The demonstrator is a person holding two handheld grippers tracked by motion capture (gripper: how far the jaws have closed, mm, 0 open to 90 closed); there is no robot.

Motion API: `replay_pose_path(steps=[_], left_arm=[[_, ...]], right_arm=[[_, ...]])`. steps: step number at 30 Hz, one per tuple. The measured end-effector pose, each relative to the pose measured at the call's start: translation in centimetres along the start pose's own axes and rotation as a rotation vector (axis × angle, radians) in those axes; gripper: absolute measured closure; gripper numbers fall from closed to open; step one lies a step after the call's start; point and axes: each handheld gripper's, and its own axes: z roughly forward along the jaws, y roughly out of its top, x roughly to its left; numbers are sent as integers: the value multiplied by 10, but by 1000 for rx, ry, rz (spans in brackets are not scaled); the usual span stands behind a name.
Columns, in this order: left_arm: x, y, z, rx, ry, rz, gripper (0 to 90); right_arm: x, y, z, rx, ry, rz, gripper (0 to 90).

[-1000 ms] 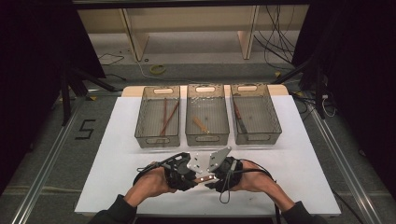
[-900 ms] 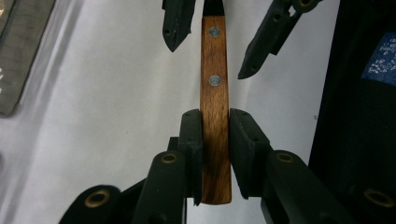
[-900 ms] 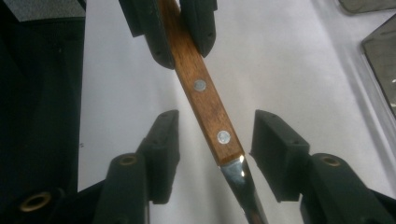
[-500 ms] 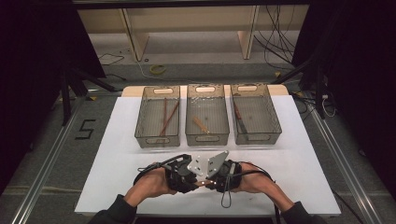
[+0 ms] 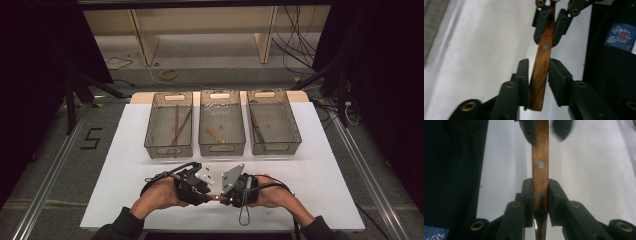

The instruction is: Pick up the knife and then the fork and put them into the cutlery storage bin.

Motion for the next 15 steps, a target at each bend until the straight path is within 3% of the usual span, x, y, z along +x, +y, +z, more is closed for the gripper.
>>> replay_pose_path(steps=[7, 15], left_arm=[[7, -6, -10, -75, 36, -66, 385], [17, -16, -18, -180, 67, -162, 253]], right_arm=[[-3, -2, -4, -6, -20, 25, 780], [-9, -6, -9, -23, -42, 71, 779]])
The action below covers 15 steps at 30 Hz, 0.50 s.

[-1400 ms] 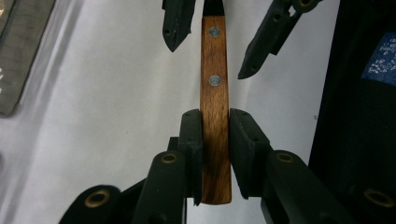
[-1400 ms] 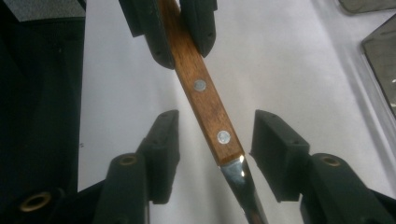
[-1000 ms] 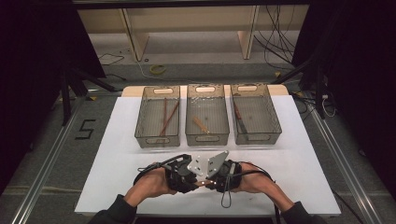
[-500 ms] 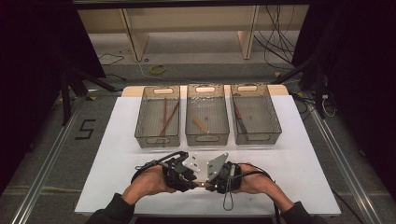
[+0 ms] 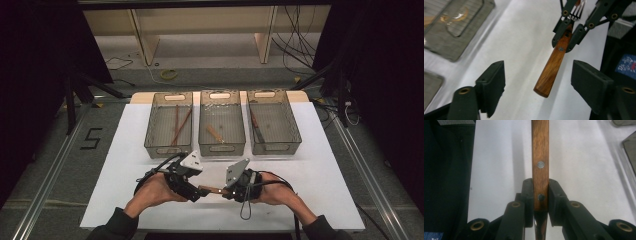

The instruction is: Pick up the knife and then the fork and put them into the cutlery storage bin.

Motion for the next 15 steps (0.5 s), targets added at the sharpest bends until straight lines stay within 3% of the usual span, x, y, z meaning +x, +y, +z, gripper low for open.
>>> replay_pose_path(steps=[8, 15], left_arm=[[13, -16, -7, -131, 42, -105, 203], [19, -28, -9, -196, 63, -163, 193]], right_arm=[[-8, -5, -9, -32, -27, 49, 779], [-17, -10, -15, -60, -59, 122, 779]])
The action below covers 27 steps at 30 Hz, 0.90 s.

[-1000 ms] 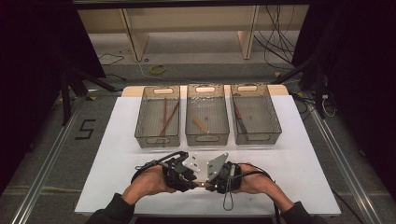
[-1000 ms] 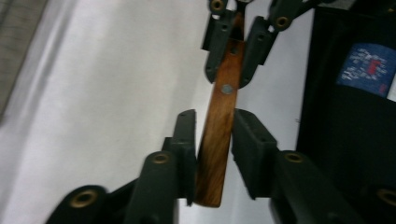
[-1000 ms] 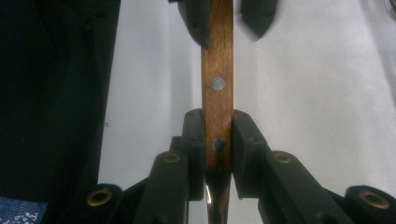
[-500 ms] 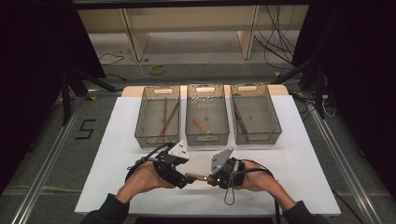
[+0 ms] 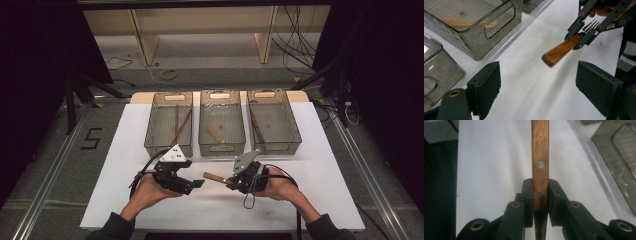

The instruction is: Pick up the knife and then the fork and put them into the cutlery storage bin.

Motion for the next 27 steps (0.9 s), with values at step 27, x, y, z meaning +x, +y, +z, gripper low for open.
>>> replay_pose_path(steps=[27], left_arm=[[14, -33, -7, -110, 93, -103, 184]], right_arm=[[-29, -7, -25, -93, -90, 194, 779]])
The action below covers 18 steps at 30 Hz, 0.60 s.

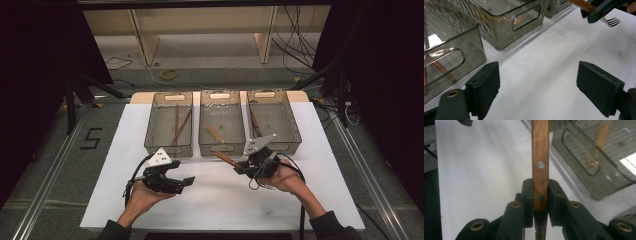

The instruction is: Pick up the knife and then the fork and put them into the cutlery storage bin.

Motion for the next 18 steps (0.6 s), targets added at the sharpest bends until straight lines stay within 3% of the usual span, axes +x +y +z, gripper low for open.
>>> replay_pose_path(steps=[8, 18], left_arm=[[2, -5, -2, -19, 2, -21, 181], [5, -10, -7, -48, 4, -17, 181]], right_arm=[[-12, 6, -6, -35, -10, 47, 779], [-28, 12, -13, -60, -46, 98, 779]])
